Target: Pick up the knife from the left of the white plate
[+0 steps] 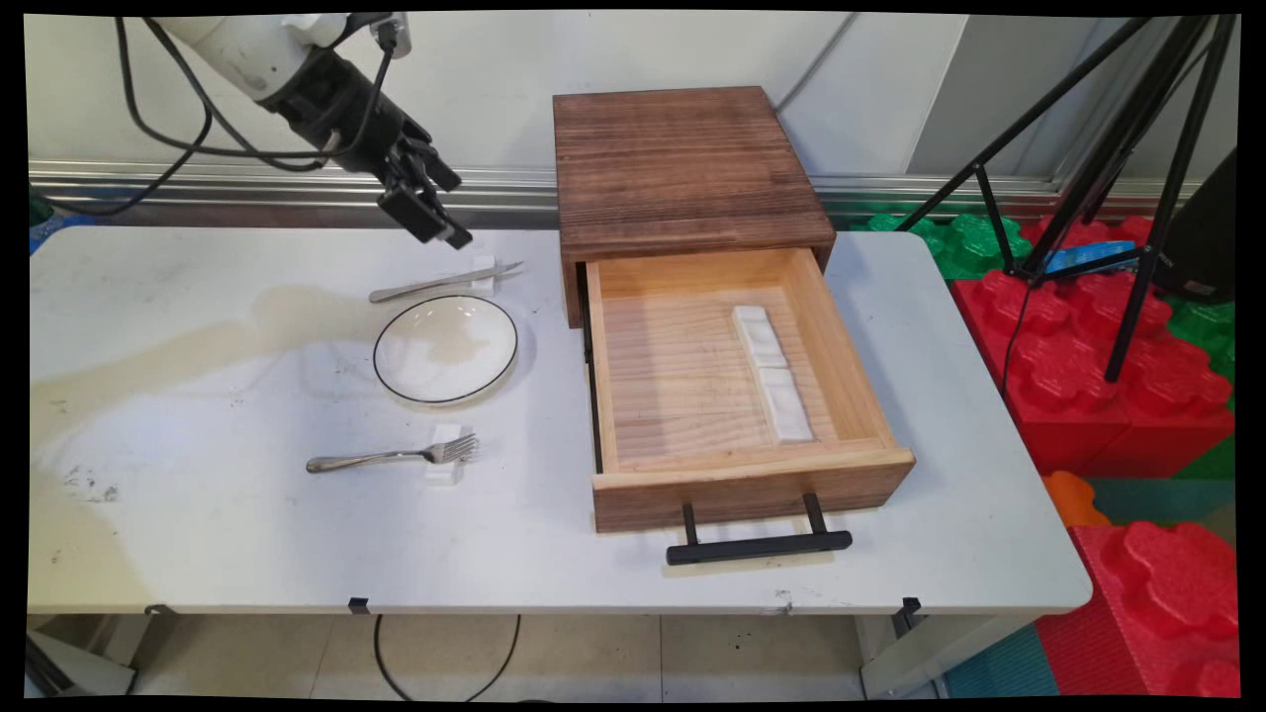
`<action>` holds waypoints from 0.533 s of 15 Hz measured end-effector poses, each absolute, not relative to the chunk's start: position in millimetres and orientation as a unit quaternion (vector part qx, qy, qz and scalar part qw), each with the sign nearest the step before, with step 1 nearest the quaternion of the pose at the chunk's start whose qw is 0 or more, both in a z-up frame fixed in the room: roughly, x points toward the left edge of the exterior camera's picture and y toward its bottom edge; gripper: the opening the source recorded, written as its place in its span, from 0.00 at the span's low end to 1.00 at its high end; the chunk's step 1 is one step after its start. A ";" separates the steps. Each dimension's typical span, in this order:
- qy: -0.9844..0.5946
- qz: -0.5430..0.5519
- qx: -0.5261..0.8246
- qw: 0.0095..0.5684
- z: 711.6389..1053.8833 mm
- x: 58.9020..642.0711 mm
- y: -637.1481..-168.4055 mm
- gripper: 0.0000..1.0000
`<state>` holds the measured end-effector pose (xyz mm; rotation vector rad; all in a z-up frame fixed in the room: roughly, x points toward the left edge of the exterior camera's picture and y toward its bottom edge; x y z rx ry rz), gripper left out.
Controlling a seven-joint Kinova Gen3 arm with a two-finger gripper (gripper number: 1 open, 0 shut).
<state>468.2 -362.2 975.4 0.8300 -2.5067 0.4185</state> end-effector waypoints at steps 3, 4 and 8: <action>-0.911 0.166 0.316 0.205 970.9 487.1 -385.9 1.00; -0.912 0.169 0.319 0.195 968.4 492.8 -393.4 1.00; -0.914 0.174 0.326 0.166 956.4 510.4 -419.4 1.00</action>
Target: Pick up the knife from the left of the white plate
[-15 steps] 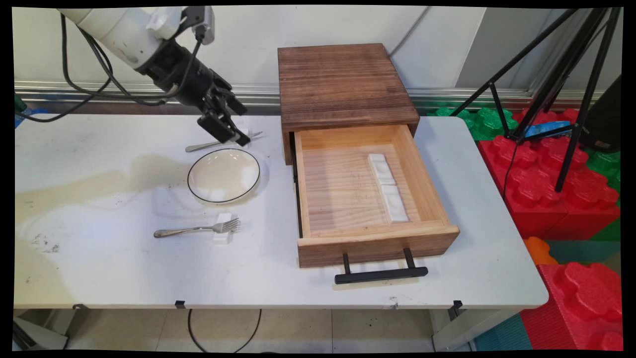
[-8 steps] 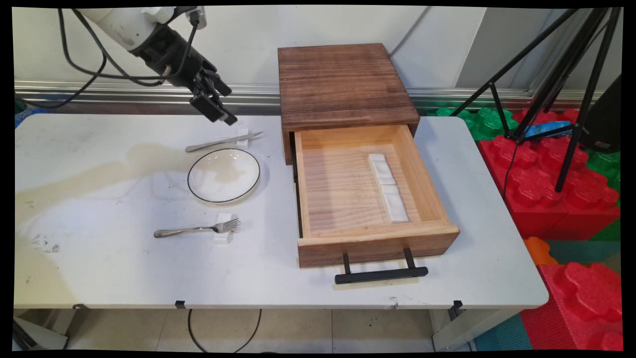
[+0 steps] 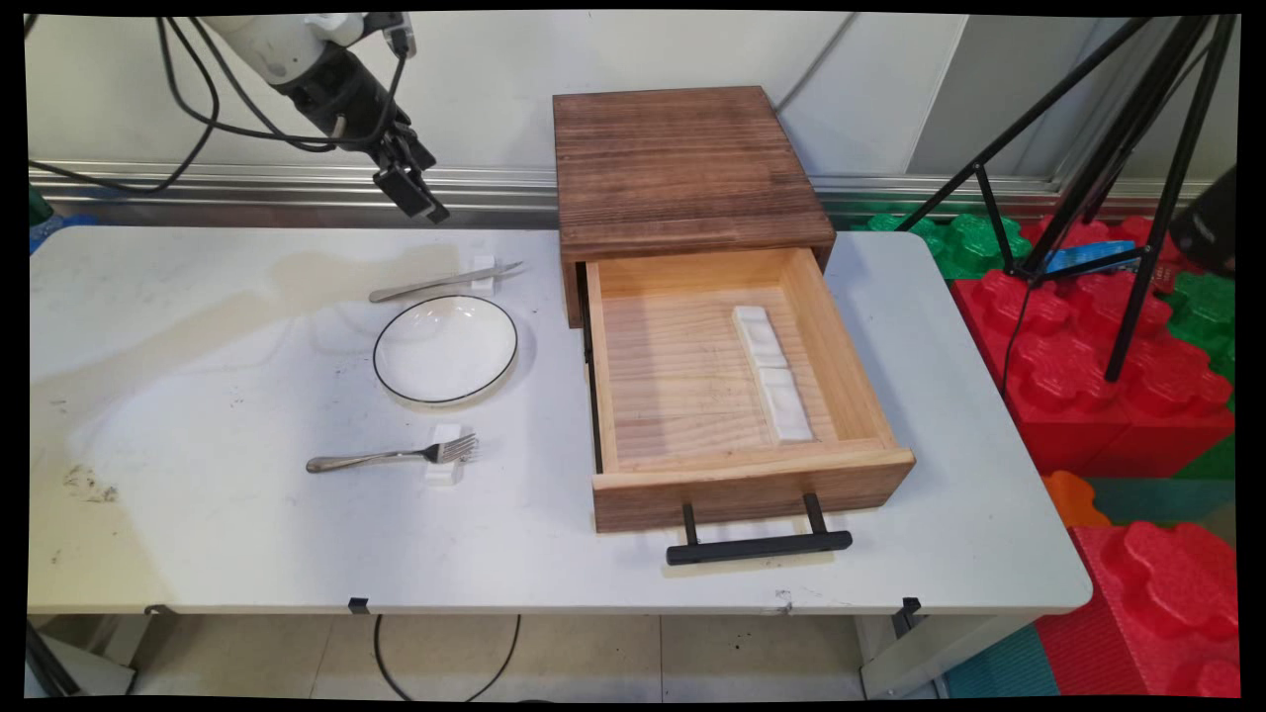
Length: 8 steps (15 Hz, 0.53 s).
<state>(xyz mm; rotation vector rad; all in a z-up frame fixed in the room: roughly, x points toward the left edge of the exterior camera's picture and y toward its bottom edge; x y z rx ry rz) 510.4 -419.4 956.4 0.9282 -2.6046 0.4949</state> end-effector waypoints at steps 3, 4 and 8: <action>-0.917 0.172 0.328 0.146 945.0 521.2 -436.4 1.00; -0.919 0.170 0.327 0.137 939.4 525.6 -443.1 1.00; -0.929 0.158 0.316 0.113 919.0 538.5 -461.4 1.00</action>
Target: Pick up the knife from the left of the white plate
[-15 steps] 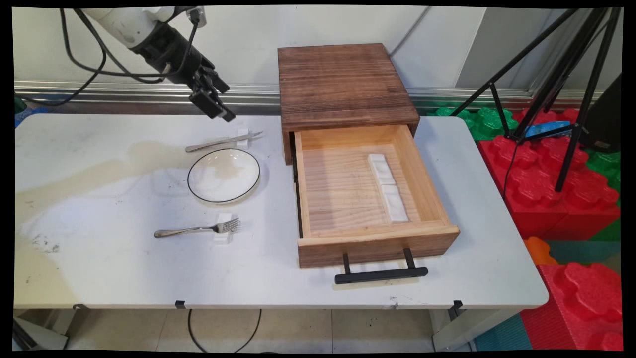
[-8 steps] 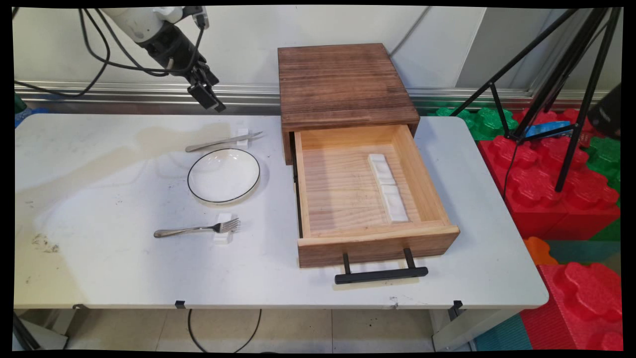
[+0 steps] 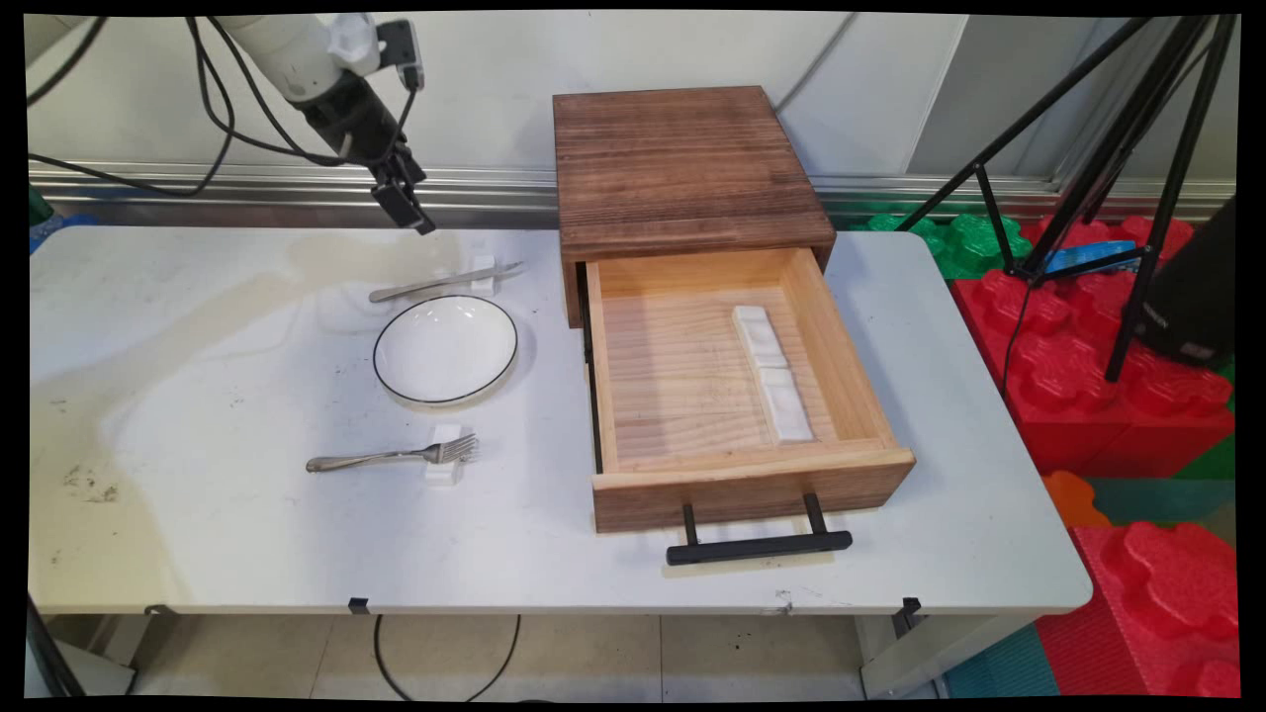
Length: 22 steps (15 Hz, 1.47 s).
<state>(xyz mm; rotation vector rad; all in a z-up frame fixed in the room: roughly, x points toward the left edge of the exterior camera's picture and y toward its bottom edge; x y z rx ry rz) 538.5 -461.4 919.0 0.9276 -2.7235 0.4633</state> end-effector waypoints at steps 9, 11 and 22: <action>-0.950 0.107 0.281 0.083 859.7 556.2 -497.4 1.00; -0.953 0.096 0.274 0.083 846.8 557.4 -504.2 1.00; -0.958 0.068 0.263 0.096 804.2 562.1 -530.0 1.00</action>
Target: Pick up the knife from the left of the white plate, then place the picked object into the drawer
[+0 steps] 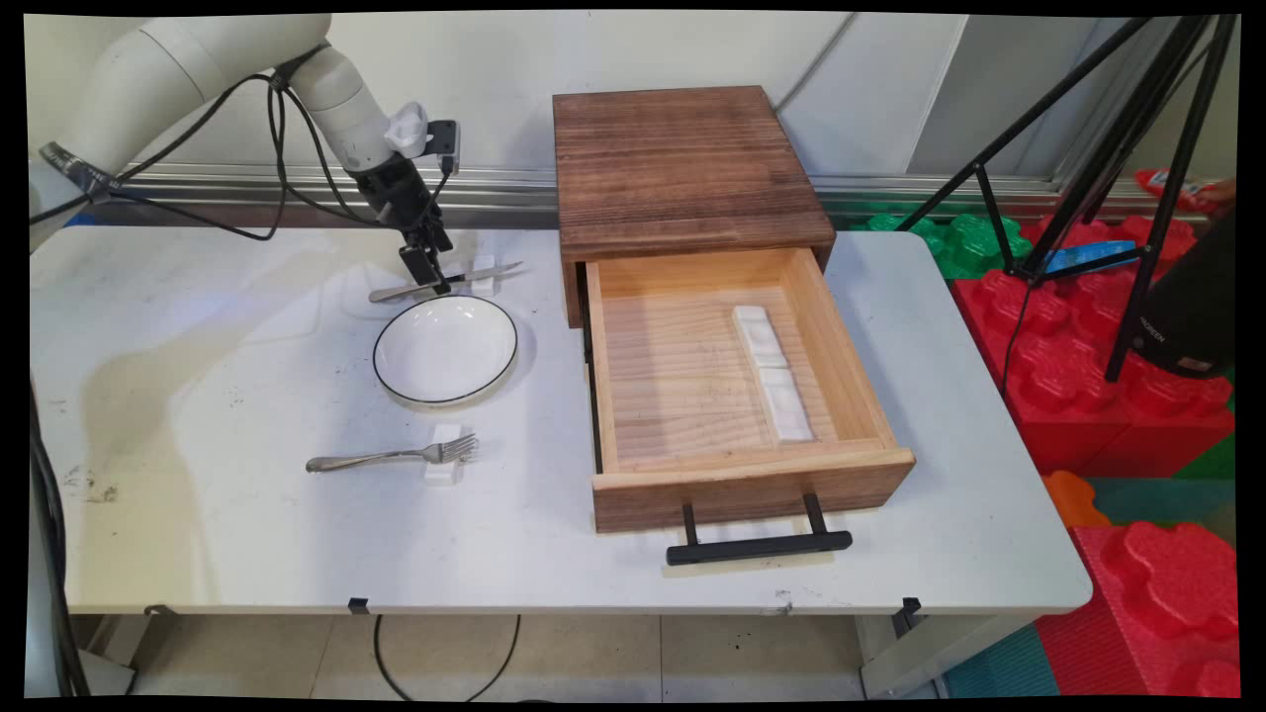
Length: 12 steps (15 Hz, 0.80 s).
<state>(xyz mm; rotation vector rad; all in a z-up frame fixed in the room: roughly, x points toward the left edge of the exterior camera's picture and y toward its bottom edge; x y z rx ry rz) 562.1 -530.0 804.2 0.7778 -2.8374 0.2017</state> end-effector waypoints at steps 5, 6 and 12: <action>-0.958 0.061 0.262 0.104 796.8 562.6 -533.9 0.00; -0.958 0.060 0.261 0.105 796.3 562.5 -534.0 0.00; -0.958 0.052 0.258 0.115 797.9 561.9 -528.0 0.00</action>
